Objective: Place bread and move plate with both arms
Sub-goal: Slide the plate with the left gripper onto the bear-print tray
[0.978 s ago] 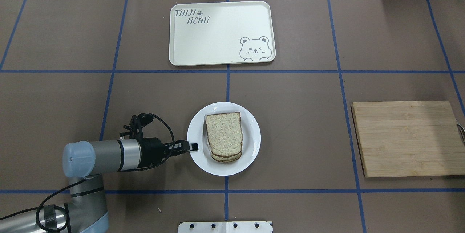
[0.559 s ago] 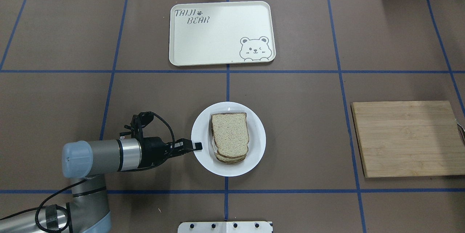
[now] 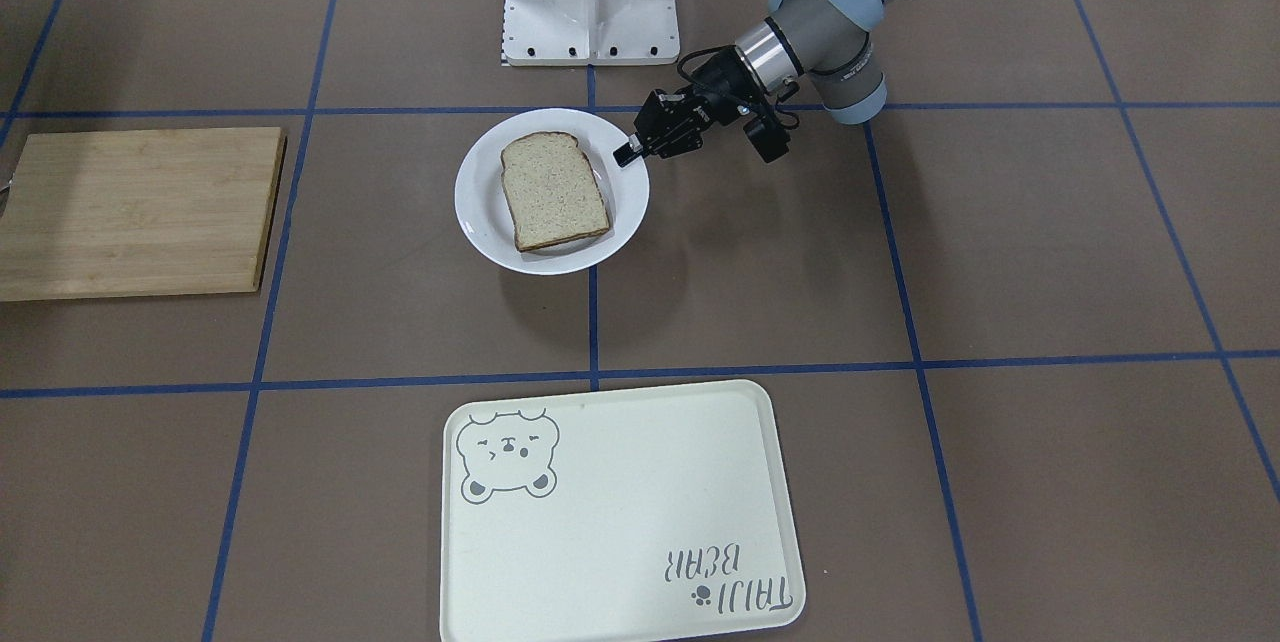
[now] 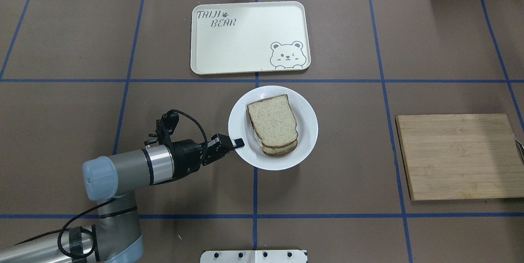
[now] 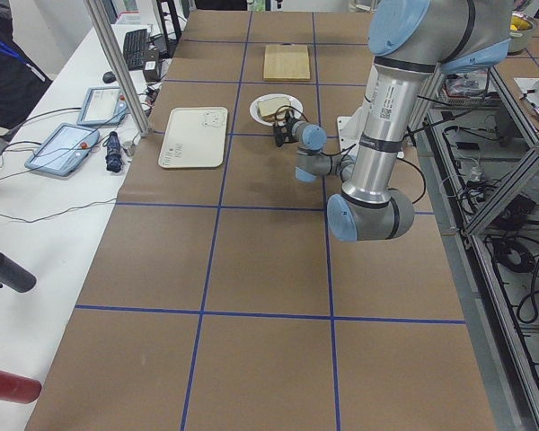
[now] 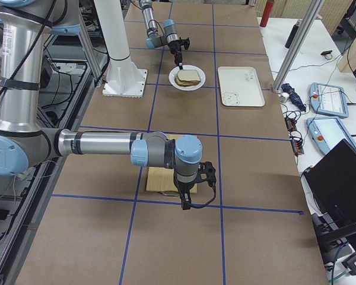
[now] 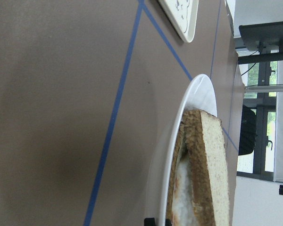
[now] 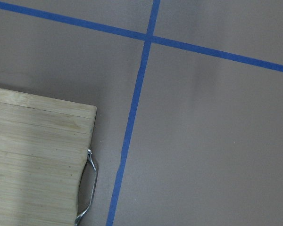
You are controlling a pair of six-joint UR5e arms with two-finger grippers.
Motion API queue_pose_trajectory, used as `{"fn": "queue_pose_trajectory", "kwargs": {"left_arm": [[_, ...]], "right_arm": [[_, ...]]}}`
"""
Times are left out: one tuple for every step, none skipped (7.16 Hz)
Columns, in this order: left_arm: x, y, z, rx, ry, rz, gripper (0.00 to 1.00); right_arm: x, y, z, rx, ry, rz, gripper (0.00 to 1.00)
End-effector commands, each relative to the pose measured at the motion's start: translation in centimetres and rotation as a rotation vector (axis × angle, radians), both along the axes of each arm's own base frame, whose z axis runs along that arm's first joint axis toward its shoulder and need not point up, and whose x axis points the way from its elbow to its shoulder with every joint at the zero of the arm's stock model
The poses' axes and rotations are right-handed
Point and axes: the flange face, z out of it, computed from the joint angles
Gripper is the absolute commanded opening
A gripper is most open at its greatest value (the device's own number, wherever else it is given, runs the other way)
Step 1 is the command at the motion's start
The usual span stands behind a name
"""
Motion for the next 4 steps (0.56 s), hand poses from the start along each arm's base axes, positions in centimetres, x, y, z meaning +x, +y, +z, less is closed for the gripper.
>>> {"fn": "queue_pose_trajectory", "kwargs": {"left_arm": [[-0.7,-4.6,-2.3,-0.152,0.062,-0.177,0.00],[0.4,-8.6,-4.5,-0.249,0.005,-0.244,0.00],[0.5,-13.0,-5.9,-0.335,-0.037,-0.303,0.00],[1.0,-16.6,-5.2,-0.370,-0.072,-0.356,0.00]], "right_arm": [[0.0,0.0,0.1,-0.001,0.001,0.000,1.00],[0.0,0.0,0.0,0.001,0.001,0.000,1.00],[0.0,0.0,0.1,-0.001,0.001,0.000,1.00],[0.0,0.0,0.0,0.000,0.001,0.001,1.00]]}}
